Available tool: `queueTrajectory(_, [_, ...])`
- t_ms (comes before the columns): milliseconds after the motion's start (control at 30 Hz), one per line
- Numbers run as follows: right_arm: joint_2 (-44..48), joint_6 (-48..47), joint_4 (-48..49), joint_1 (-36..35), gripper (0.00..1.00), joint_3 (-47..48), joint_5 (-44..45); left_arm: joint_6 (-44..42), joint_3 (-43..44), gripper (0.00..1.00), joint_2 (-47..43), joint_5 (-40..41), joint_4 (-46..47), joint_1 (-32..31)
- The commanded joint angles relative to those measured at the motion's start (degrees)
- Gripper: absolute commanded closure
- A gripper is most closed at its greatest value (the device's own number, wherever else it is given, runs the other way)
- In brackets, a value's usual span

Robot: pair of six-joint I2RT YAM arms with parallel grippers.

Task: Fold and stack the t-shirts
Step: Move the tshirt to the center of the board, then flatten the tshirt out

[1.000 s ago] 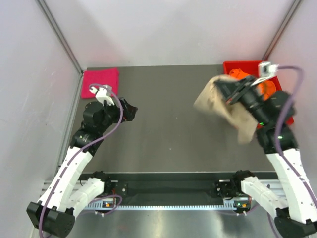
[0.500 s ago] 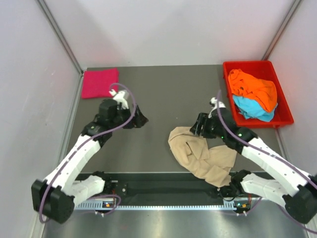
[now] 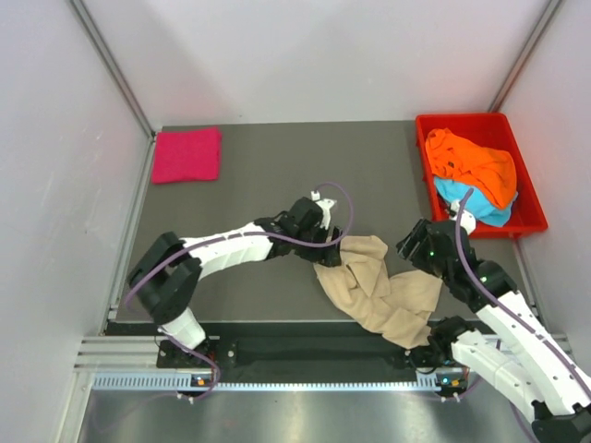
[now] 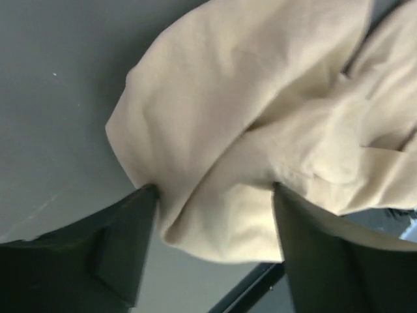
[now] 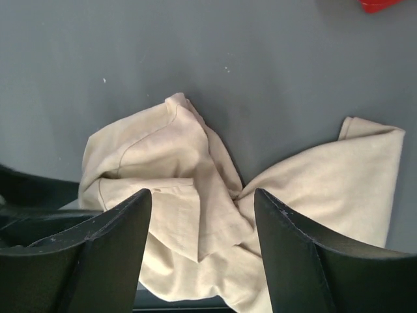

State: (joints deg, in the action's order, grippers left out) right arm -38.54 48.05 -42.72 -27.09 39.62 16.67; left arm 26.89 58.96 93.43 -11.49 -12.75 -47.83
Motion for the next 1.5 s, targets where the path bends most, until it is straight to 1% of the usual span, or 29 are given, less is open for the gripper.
queueTrajectory(0, [2.6, 0.0, -1.7, 0.5, 0.35, 1.3, 2.4, -0.3, 3.9, 0.27, 3.9, 3.2, 2.0, -0.3])
queueTrajectory(33, [2.8, -0.1, -1.7, 0.5, 0.35, 1.4, 2.7, -0.1, 5.1, 0.37, 4.4, 3.7, 1.2, -0.3])
queueTrajectory(67, [2.9, -0.5, -1.5, 0.5, 0.35, 1.6, 2.8, 0.4, 5.7, 0.67, 4.5, 5.5, 0.5, 0.2])
queueTrajectory(100, [2.9, -0.7, -1.5, 0.5, 0.35, 1.8, 2.8, 1.0, 6.4, 0.78, 4.2, 7.0, -0.2, 0.8])
queueTrajectory(133, [2.8, -0.9, -1.5, 0.6, 0.35, 2.1, 2.8, 1.7, 7.0, 0.84, 2.6, 7.8, -1.1, 1.8])
queueTrajectory(167, [2.3, -1.6, -1.4, 0.6, 0.34, 2.5, 2.8, 2.9, 7.0, 0.97, 1.3, 7.8, -2.1, 5.2])
queueTrajectory(200, [2.0, -2.0, -1.4, 0.6, 0.34, 2.7, 2.8, 3.9, 6.7, 1.0, -1.9, 6.0, -2.6, 7.8])
queueTrajectory(233, [1.7, -2.2, -1.3, 0.6, 0.34, 2.8, 2.8, 4.9, 5.6, 1.0, -3.7, 4.6, -3.1, 10.8])
queueTrajectory(267, [0.8, -2.3, -1.3, 0.6, 0.34, 2.9, 2.7, 6.1, 4.7, 1.0, -5.7, 3.6, -4.4, 16.9])
queueTrajectory(333, [-1.5, -2.3, -1.5, 0.6, 0.34, 3.0, 1.6, 4.5, 2.7, 1.0, -11.0, 6.5, -7.4, 23.3])
queueTrajectory(367, [-2.4, -2.5, -1.4, 0.5, 0.35, 2.8, 0.8, 4.0, 2.0, 1.0, -12.6, 7.9, -11.6, 24.6])
queueTrajectory(400, [-3.4, -2.8, -1.0, 0.6, 0.35, 2.6, -0.2, 3.8, -0.4, 1.0, -15.3, 8.7, -12.7, 25.5])
queueTrajectory(433, [-4.9, -3.4, 0.4, 0.5, 0.36, 1.4, -2.4, 4.2, -2.3, 1.0, -16.6, 6.7, -13.3, 26.4])
queueTrajectory(467, [-5.7, -3.5, 1.5, 0.5, 0.37, 0.5, -3.5, 4.7, -4.3, 0.96, -17.7, 4.4, -12.9, 26.4])
queueTrajectory(500, [-6.3, -3.4, 2.5, 0.5, 0.38, -0.4, -4.3, 5.4, -8.6, 0.74, -19.8, 0.9, -12.2, 26.4])
queueTrajectory(533, [-7.7, -3.1, 4.6, 0.5, 0.39, -1.9, -6.1, 7.3, -10.6, 0.6, -20.7, -3.0, -11.8, 26.5])
queueTrajectory(600, [-9.2, -2.4, 6.7, 0.5, 0.41, -3.2, -7.8, 8.8, -15.4, 0.46, -24.2, -3.1, -11.2, 26.3])
queueTrajectory(700, [-12.2, -0.9, 11.9, 0.5, 0.42, -5.8, -9.6, 7.7, -17.1, 0.36, -29.3, 2.9, -11.8, 26.3])
queueTrajectory(767, [-15.6, 0.9, 15.9, 0.4, 0.44, -6.1, -11.4, 5.2, -15.0, 0.32, -30.7, 7.7, -13.8, 26.3])
queueTrajectory(833, [-19.3, 3.7, 19.2, -0.6, 0.47, -6.4, -13.3, 3.0, -10.8, 0.28, -30.5, 9.6, -15.8, 26.3])
queueTrajectory(900, [-21.9, 6.1, 20.0, -3.0, 0.47, -6.1, -13.1, 2.1, -7.7, 0.27, -29.2, 10.8, -16.1, 26.3])
queueTrajectory(1033, [-24.6, 16.4, 22.2, -8.0, 0.5, -8.4, -10.5, 1.1, -5.2, 0.26, -25.9, 11.0, -16.8, 26.3])
queueTrajectory(1100, [-24.4, 19.8, 22.8, -11.4, 0.5, -10.2, -8.2, 1.0, -6.3, 0.26, -24.8, 12.8, -15.6, 26.3])
queueTrajectory(1133, [-24.3, 23.1, 22.9, -12.4, 0.5, -10.5, -7.4, 0.9, -7.1, 0.26, -24.3, 12.3, -14.6, 26.3])
queueTrajectory(1200, [-24.5, 26.0, 22.8, -15.2, 0.5, -11.7, -5.7, 1.1, -9.0, 0.26, -22.2, 11.7, -12.5, 26.3])
queueTrajectory(1267, [-25.7, 29.3, 22.3, -16.7, 0.5, -12.3, -4.9, 1.8, -9.9, 0.27, -19.4, 8.9, -11.7, 26.3])
queueTrajectory(1367, [-28.2, 31.6, 21.3, -17.2, 0.5, -12.6, -3.4, 2.9, -11.3, 0.32, -16.9, 7.1, -10.2, 26.3])
queueTrajectory(1433, [-29.5, 31.9, 21.8, -17.2, 0.51, -13.0, -3.1, 4.0, -12.7, 0.42, -16.3, 6.2, -8.4, 26.3])
queueTrajectory(1467, [-29.7, 31.9, 21.9, -17.2, 0.51, -12.9, -2.8, 4.2, -13.4, 0.49, -16.3, 5.9, -8.1, 26.3])
